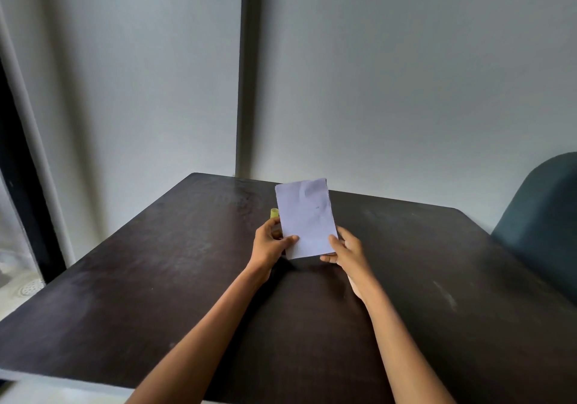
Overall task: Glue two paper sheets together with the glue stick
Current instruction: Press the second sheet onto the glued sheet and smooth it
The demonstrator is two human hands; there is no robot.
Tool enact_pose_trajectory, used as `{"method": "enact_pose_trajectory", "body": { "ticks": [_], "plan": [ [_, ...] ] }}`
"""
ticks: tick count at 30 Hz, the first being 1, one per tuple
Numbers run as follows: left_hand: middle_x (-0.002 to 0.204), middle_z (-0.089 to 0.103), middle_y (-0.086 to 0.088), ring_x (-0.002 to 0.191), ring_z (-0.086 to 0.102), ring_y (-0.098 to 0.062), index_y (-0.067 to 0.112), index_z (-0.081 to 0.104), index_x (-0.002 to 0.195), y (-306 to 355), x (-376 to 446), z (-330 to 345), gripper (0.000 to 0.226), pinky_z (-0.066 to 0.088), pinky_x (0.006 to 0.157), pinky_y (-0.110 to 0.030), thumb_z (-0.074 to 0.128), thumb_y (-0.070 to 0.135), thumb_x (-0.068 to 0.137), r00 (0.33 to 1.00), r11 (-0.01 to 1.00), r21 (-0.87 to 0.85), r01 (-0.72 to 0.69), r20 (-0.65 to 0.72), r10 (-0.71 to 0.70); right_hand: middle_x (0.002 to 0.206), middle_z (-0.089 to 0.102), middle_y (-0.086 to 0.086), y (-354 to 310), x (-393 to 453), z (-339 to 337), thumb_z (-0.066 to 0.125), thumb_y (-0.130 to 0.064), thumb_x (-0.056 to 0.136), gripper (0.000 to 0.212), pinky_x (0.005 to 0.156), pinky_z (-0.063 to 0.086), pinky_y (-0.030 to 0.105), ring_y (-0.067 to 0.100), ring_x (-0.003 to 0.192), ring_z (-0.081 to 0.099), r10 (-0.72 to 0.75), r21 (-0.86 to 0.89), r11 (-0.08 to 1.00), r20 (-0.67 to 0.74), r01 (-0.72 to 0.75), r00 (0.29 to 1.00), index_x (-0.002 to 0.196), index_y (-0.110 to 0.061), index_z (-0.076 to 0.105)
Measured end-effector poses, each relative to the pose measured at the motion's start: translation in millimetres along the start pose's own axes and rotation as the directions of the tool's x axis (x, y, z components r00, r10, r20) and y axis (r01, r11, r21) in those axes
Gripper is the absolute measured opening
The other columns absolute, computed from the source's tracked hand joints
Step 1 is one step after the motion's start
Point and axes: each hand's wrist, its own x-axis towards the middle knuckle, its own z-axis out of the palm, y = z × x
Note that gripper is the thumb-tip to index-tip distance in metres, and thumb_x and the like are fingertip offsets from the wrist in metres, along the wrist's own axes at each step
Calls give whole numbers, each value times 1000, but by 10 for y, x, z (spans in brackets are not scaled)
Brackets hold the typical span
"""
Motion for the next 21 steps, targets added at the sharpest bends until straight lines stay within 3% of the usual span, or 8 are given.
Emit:
{"method": "enact_pose_trajectory", "body": {
  "ticks": [2, 5, 7, 10, 13, 15, 18, 21],
  "plan": [
    [107, 67, -7, 90, 66, -20, 8, 60, 113, -2, 6, 2, 38, 57, 72, -28, 71, -2, 78, 1000, 1000, 13, 5, -2, -5, 107, 63, 11, -15, -14, 5, 43, -21, 98, 25, 58, 55, 21, 16, 77, 64, 24, 56, 998, -13, -23, 1000, 114, -9, 57],
    [111, 67, -13, 94, 66, -25, 5, 60, 114, 0, 2, -4, 38, 56, 82, -34, 69, -6, 79, 996, 999, 24, 23, 81, -25, 96, 69, 0, -6, -33, -35, 63, -30, 87, 21, 66, 53, 25, 15, 84, 66, -5, 53, 999, 5, 5, 1000, 101, -14, 63],
    [110, 68, -17, 93, 67, -26, 4, 61, 111, 7, -11, -10, 35, 56, 84, -35, 68, -7, 79, 981, 997, 68, 25, 192, -38, 94, 73, -6, 6, -37, -42, 73, -23, 78, 24, 66, 53, 22, 11, 85, 69, -21, 31, 999, 16, 20, 1000, 100, -19, 66],
    [107, 69, -14, 89, 69, -20, 8, 63, 108, 20, -15, -31, 33, 57, 85, -32, 67, -8, 79, 941, 988, 150, 24, 330, -73, 80, 70, -3, 3, -26, -60, 74, -17, 77, 9, 59, 49, 24, 14, 73, 65, -26, 12, 1000, -105, 28, 994, 83, -13, 67],
    [97, 71, -7, 79, 71, -9, 8, 63, 107, 27, 1, -61, 35, 58, 75, -23, 68, -10, 77, 904, 987, 153, 51, 414, -111, 69, 58, 4, -4, -3, -141, 69, -22, 82, 18, 58, 38, 29, 14, 66, 50, -40, 92, 993, -270, 67, 962, 74, -6, 65],
    [90, 73, -1, 77, 71, -8, 7, 65, 107, 18, 10, -66, 35, 57, 71, -21, 68, -10, 77, 894, 984, 166, 58, 429, -125, 70, 62, 1, -28, -8, -177, 66, -24, 84, 15, 55, 41, 25, 11, 63, 52, -37, 134, 987, -355, 90, 934, 76, -12, 66],
    [85, 74, 2, 76, 71, -7, -1, 63, 111, 24, 20, -67, 36, 56, 70, -20, 69, -11, 76, 899, 982, 180, 56, 419, -128, 79, 72, -6, -58, -23, -152, 70, -25, 81, 11, 55, 50, 17, 7, 68, 66, -39, 126, 990, -234, 70, 972, 86, -16, 69],
    [85, 75, 3, 75, 72, -7, 1, 64, 109, 45, 15, -70, 34, 56, 69, -19, 68, -10, 77, 882, 978, 192, 78, 444, -157, 87, 73, 1, -25, -13, -143, 72, -19, 79, 11, 60, 53, 23, 12, 74, 69, -21, 67, 997, -157, 32, 987, 88, -14, 69]
  ]
}}
